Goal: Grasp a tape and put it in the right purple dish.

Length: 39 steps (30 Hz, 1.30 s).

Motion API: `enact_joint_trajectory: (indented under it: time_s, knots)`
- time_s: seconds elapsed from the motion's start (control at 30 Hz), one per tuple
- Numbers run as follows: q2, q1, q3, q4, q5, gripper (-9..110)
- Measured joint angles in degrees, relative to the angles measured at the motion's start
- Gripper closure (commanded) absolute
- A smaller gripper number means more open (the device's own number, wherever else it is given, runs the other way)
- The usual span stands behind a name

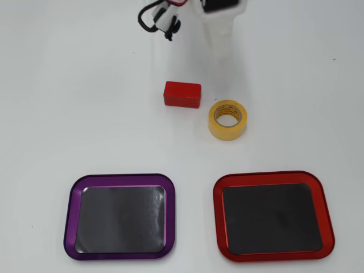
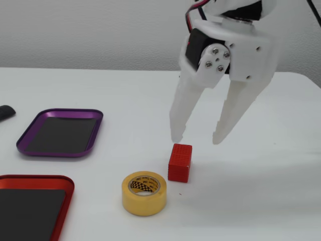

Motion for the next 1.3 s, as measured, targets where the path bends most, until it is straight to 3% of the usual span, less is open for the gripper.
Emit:
enact_joint_trajectory:
  time_s: [0.27, 1.3]
  knots:
    - [-10.02, -2.64, -4.75, -0.97, 2.99, 85]
    - [-23.29, -2.46, -5.01, -15.73, 2.99, 87]
